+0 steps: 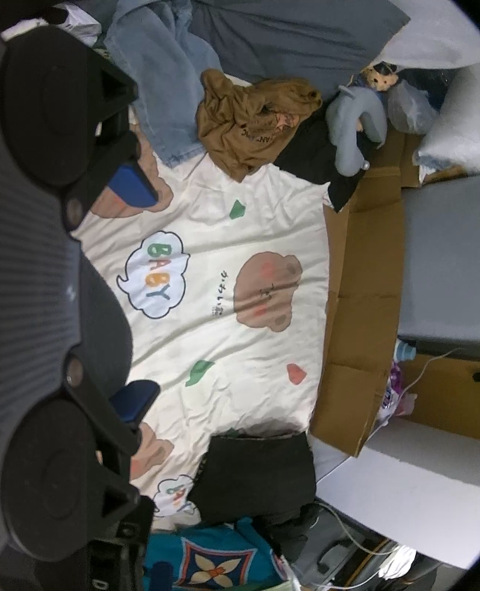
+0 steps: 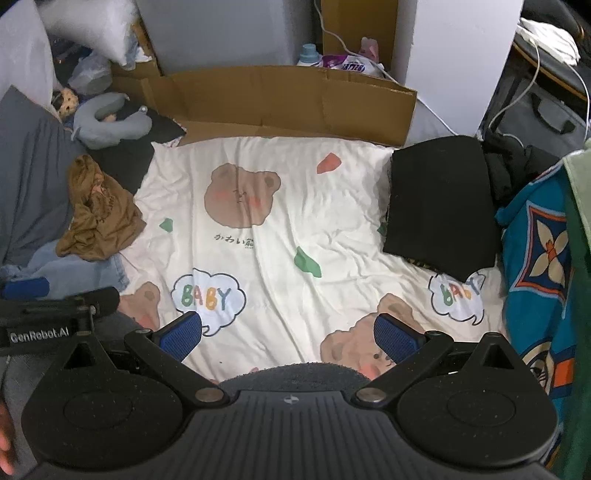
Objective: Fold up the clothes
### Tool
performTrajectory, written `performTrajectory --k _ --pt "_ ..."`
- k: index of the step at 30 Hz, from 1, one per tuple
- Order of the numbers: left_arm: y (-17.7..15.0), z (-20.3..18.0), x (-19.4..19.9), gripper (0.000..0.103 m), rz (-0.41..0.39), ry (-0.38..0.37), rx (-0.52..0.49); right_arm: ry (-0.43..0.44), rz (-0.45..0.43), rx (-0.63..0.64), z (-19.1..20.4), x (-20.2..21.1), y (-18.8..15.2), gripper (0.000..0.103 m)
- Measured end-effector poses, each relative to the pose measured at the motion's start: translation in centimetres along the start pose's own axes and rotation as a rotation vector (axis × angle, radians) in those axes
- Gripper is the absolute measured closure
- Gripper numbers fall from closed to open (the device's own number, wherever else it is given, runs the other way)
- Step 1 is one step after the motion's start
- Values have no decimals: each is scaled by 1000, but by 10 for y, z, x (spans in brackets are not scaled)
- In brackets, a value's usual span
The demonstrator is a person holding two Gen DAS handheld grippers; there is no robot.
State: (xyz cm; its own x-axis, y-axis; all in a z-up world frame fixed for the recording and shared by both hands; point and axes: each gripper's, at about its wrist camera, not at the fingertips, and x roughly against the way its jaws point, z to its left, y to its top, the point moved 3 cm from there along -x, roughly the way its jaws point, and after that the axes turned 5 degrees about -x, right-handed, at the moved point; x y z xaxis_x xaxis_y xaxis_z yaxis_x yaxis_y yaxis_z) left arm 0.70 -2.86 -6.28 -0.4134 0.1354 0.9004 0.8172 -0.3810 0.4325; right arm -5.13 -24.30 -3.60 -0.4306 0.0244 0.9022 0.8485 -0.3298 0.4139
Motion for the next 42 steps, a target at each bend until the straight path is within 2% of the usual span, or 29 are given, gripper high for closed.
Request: performTrajectory --k 15,21,24,30,35,42 --pt "5 0 -4 2 19 10 -10 -6 18 6 -2 -4 3 1" --pt "5 1 -3 2 27 -8 0 -19 26 14 -3 -7 3 1" --pt "4 2 -1 2 12 -25 1 -33 21 22 -3 -9 4 1" --pt "2 1 4 2 -19 -10 -14 -17 28 12 -3 -12 5 1" --pt "2 -1 10 2 -69 34 -29 -26 25 20 -1 -12 5 1" --pt "3 4 8 2 -50 25 -2 -20 24 14 -6 -11 5 1"
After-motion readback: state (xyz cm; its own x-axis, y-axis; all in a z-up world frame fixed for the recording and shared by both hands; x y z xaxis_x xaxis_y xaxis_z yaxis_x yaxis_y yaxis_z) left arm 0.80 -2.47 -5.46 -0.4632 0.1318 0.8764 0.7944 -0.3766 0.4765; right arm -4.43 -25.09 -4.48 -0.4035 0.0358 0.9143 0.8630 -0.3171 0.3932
